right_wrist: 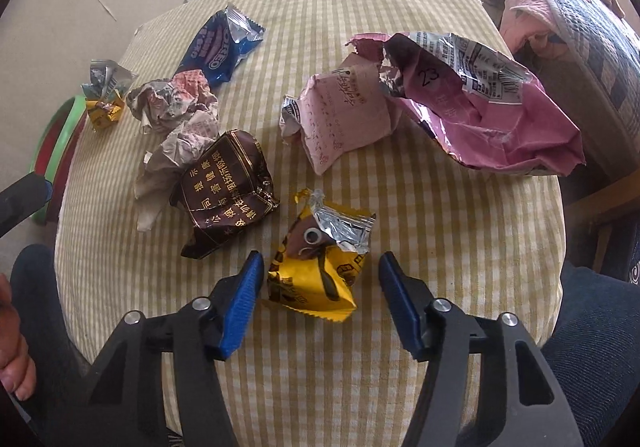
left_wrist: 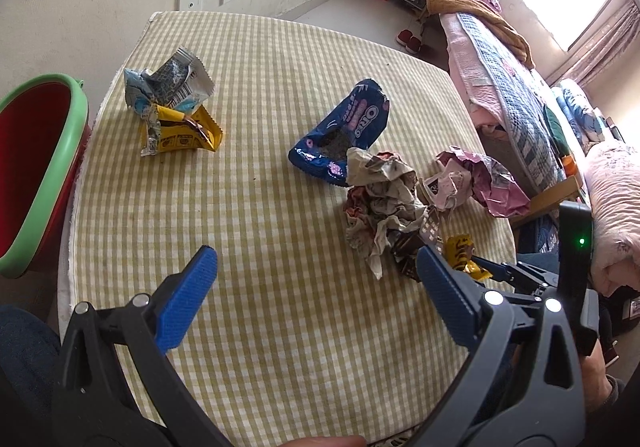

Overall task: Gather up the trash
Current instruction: 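Grasp the yellow wrapper with the right tool while the left tool grasps crumpled paper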

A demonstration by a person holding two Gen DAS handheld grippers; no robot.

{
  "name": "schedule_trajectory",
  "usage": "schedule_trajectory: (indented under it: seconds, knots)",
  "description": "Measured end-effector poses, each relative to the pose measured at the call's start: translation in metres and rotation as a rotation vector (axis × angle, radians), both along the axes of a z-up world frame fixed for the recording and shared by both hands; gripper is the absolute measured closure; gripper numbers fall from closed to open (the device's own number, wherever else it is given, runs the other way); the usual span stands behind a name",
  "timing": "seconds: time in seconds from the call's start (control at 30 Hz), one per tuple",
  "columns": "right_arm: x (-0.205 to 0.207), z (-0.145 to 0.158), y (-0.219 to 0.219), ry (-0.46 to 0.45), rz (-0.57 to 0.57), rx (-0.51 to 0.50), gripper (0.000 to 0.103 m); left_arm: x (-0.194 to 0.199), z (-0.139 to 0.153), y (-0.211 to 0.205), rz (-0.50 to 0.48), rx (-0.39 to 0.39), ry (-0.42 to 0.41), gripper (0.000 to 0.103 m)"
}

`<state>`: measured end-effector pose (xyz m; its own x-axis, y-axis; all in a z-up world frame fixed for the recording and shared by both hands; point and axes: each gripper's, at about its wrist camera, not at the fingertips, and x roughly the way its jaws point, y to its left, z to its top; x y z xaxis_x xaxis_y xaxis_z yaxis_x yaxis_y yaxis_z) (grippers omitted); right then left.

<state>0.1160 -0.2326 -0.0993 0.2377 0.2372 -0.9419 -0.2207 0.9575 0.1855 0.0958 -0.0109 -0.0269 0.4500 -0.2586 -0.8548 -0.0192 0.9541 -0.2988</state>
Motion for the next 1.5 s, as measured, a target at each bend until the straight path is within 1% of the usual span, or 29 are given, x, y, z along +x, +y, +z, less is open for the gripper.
schedule_trajectory:
  seconds: [0.03,0.07,0.27,0.4,0.5,0.6,0.67,0.7,0.73,0.77,0.8,0.87,1.07,1.23,1.5]
  knots:
    - [0.000,0.000,0.000,-0.005,0.002,0.000,0.061,0.003,-0.002,-0.002,-0.007,-0.004,0.004,0.006]
    - [0.000,0.002,-0.001,-0.010,0.003,0.009,0.064,0.006,-0.003,-0.005,-0.016,-0.007,0.009,0.006]
    - [0.002,0.018,-0.003,-0.090,-0.016,0.031,0.064,0.026,-0.012,-0.028,-0.079,-0.019,0.022,0.006]
    - [0.005,0.019,-0.004,-0.101,-0.020,0.043,0.064,0.043,-0.021,-0.041,-0.092,-0.028,0.044,0.006]
    - [0.009,0.017,-0.008,-0.098,-0.024,0.068,0.064,0.054,-0.029,-0.052,-0.104,-0.024,0.062,0.010]
    - [0.013,0.015,-0.010,-0.094,-0.035,0.087,0.064,0.064,-0.040,-0.060,-0.105,-0.020,0.091,0.017]
    - [0.016,0.011,-0.013,-0.084,-0.044,0.097,0.064,0.070,-0.047,-0.064,-0.101,-0.020,0.113,0.028]
    - [0.017,0.010,-0.014,-0.079,-0.048,0.102,0.064,0.073,-0.050,-0.066,-0.100,-0.025,0.122,0.032]
    - [0.017,0.009,-0.015,-0.076,-0.052,0.107,0.064,0.074,-0.053,-0.067,-0.097,-0.024,0.131,0.039]
    - [0.017,0.009,-0.017,-0.073,-0.055,0.113,0.064,0.075,-0.054,-0.068,-0.094,-0.024,0.130,0.041]
    - [0.018,0.009,-0.018,-0.073,-0.058,0.119,0.064,0.075,-0.053,-0.068,-0.095,-0.025,0.125,0.043]
    - [0.018,0.010,-0.019,-0.077,-0.062,0.129,0.064,0.074,-0.050,-0.069,-0.103,-0.019,0.109,0.050]
    - [0.015,0.015,-0.022,-0.095,-0.064,0.145,0.064,0.070,-0.039,-0.066,-0.107,-0.012,0.093,0.059]
    - [0.010,0.026,-0.022,-0.132,-0.063,0.150,0.064,0.060,-0.026,-0.065,-0.108,-0.018,0.070,0.060]
    - [-0.002,0.044,-0.018,-0.186,-0.055,0.142,0.064,0.028,-0.007,-0.053,-0.095,-0.013,0.034,0.060]
